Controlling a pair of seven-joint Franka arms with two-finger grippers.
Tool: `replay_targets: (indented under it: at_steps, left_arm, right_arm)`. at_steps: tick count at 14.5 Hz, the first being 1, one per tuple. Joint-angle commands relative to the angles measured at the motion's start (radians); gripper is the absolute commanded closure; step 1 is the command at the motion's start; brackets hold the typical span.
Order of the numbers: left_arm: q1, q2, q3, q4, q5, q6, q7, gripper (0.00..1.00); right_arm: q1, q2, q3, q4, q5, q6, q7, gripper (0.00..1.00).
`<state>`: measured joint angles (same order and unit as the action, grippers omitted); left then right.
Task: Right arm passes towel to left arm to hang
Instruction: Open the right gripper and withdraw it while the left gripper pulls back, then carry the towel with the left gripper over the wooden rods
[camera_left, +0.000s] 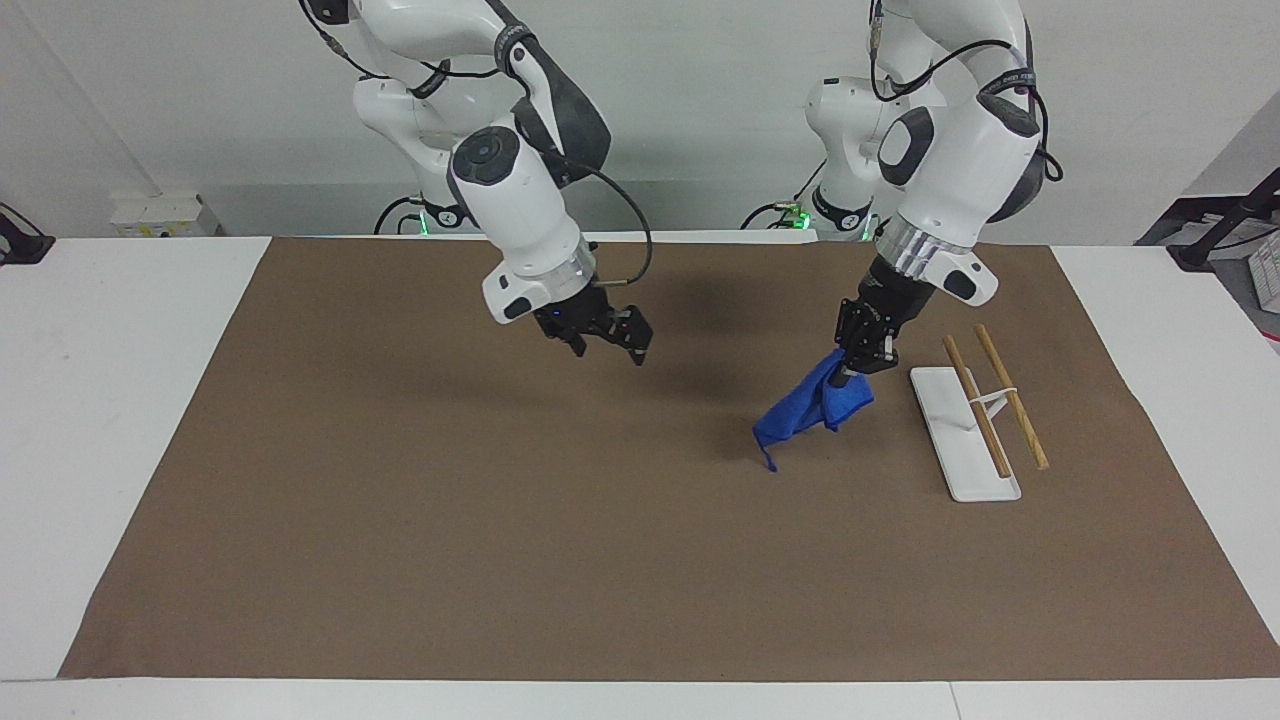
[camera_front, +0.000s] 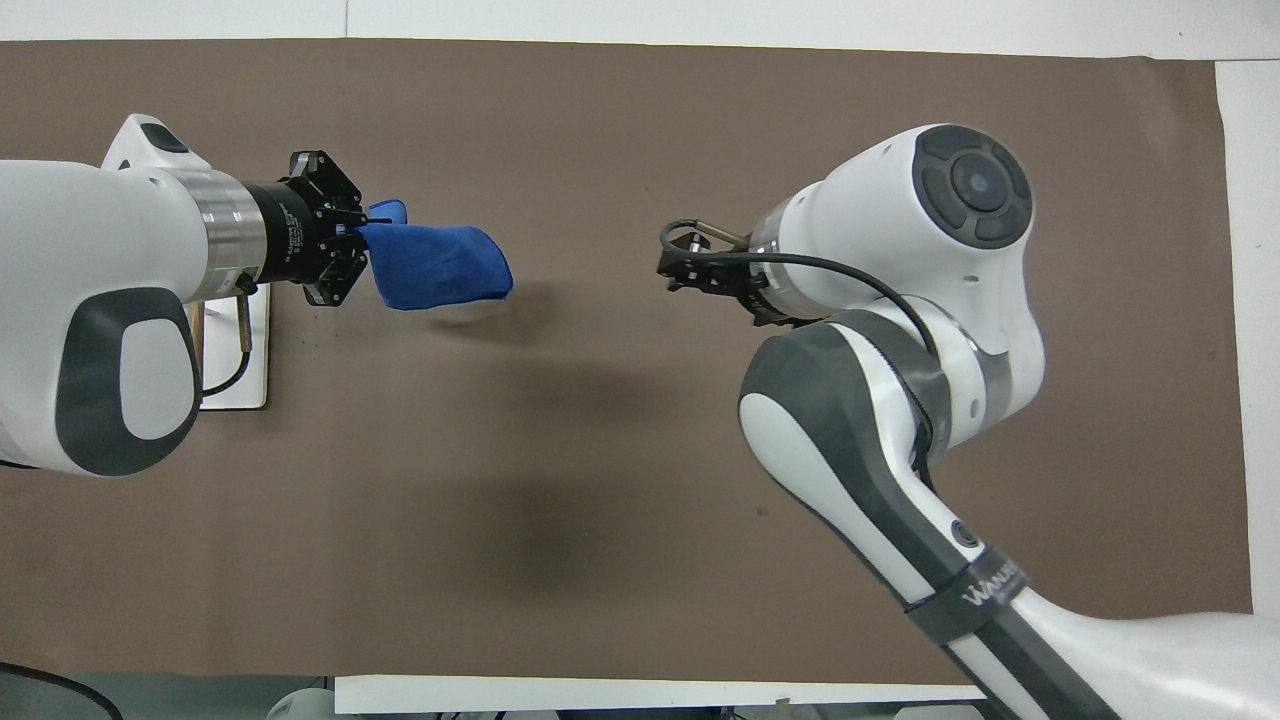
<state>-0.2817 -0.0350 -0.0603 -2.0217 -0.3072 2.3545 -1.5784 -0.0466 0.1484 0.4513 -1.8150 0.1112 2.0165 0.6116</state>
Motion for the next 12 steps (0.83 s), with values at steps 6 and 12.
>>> replay_targets:
  at_steps: [6,12]
  left_arm:
    - [0.229,-0.003,0.001,-0.022,-0.013,-0.017,0.242,0.99]
    - [0.345,0.024,0.002,0.029,-0.016,0.020,0.581,1.00]
  right_arm:
    - [0.086,-0.151,-0.460,0.133,-0.064,-0.313,-0.455,0.01]
    - [0.083,-0.167,-0.562,0.151,-0.071,-0.371,-0.595,0.01]
